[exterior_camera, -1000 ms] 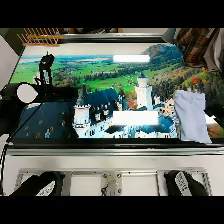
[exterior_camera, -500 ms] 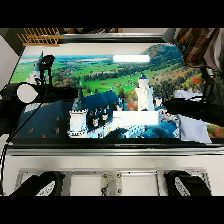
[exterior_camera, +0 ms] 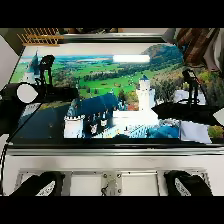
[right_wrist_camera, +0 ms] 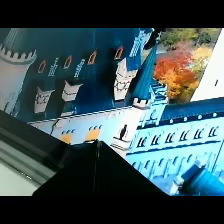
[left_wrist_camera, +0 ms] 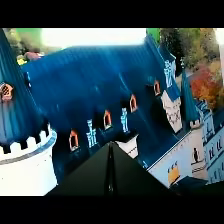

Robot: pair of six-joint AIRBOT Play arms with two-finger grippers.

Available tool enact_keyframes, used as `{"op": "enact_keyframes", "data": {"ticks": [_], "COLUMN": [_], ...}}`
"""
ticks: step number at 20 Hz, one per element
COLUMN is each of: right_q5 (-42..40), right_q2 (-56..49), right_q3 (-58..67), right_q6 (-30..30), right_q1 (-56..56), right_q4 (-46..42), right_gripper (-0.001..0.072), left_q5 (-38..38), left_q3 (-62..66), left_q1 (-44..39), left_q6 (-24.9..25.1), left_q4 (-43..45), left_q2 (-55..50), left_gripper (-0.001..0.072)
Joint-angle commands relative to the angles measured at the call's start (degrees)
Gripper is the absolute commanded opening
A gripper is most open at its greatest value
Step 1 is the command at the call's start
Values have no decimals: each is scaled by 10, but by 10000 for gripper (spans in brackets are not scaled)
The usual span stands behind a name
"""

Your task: Fold the clothes and pants, and hang the long-sleeved shirts on hangers.

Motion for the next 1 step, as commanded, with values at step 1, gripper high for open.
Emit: {"op": "enact_keyframes", "data": {"ticks": [1], "right_q5": [2], "right_q2": [-1], "right_q3": [1], "right_q6": [-1], "right_q1": [2], "right_q4": [1], "right_gripper": [15], "left_q5": [0], "left_q3": [0], "left_q1": [0], "left_q6": [0], "left_q4": [0], "left_q2": [0], "left_gripper": [8]}}
